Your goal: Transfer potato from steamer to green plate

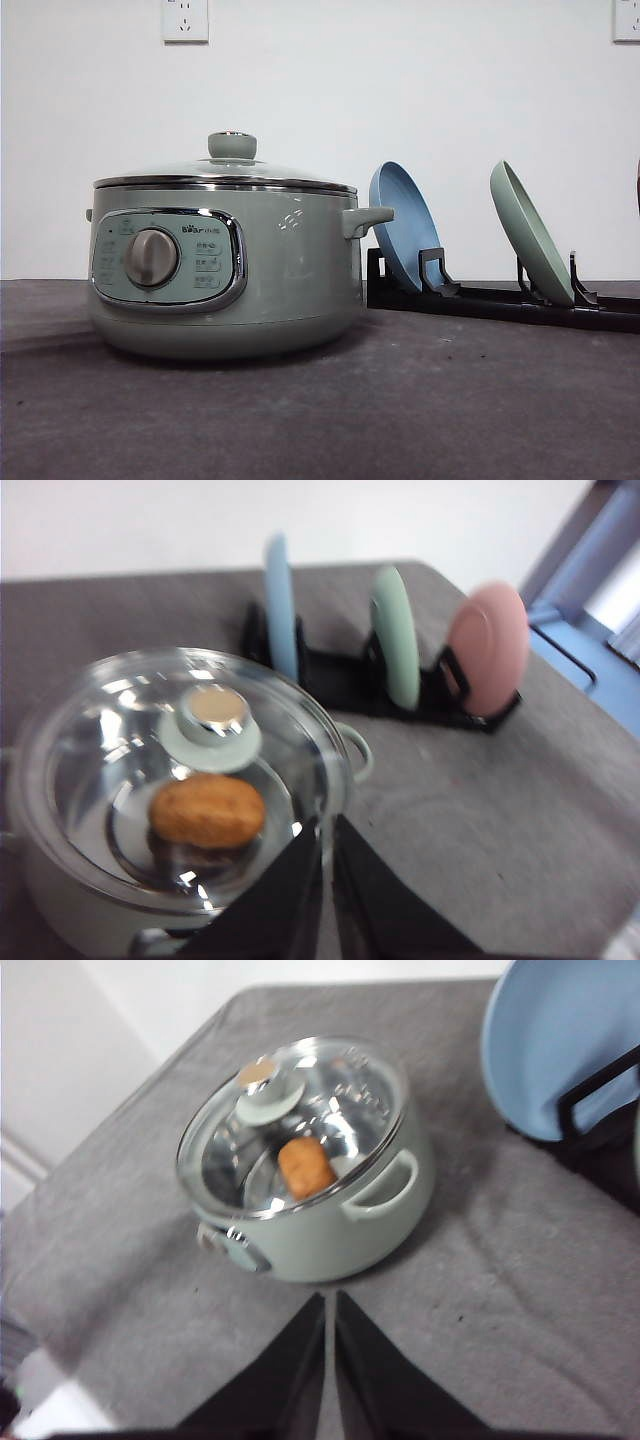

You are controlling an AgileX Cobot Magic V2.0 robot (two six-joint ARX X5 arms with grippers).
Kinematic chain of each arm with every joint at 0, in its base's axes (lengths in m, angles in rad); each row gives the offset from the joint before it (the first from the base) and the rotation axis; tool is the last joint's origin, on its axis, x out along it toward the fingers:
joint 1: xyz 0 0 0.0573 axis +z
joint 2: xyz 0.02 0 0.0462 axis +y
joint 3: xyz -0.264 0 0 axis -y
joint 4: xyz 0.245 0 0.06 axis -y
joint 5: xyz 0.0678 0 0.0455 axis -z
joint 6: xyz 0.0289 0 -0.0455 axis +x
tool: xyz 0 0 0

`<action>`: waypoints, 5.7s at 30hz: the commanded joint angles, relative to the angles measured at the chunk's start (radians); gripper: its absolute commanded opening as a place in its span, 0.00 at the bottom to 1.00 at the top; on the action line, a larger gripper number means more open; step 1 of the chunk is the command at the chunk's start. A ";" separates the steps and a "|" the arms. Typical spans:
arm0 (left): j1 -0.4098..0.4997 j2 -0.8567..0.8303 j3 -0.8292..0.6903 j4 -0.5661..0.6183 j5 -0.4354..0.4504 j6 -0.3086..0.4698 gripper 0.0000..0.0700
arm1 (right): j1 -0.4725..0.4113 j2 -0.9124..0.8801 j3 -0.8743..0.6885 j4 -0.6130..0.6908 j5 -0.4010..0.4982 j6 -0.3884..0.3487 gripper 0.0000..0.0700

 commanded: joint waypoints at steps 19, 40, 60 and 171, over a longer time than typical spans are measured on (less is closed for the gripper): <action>-0.038 0.003 0.018 0.006 0.008 0.026 1.00 | 0.028 0.000 0.019 0.006 0.000 -0.030 0.94; -0.038 0.003 0.018 0.004 0.008 0.016 1.00 | 0.009 0.422 0.195 0.167 0.147 0.132 0.91; -0.038 0.003 0.018 -0.003 0.008 0.016 1.00 | -0.116 1.006 0.572 0.245 0.210 0.158 0.69; -0.043 0.003 0.018 -0.079 0.008 0.023 1.00 | 1.076 0.812 -0.062 -0.071 0.995 0.264 0.01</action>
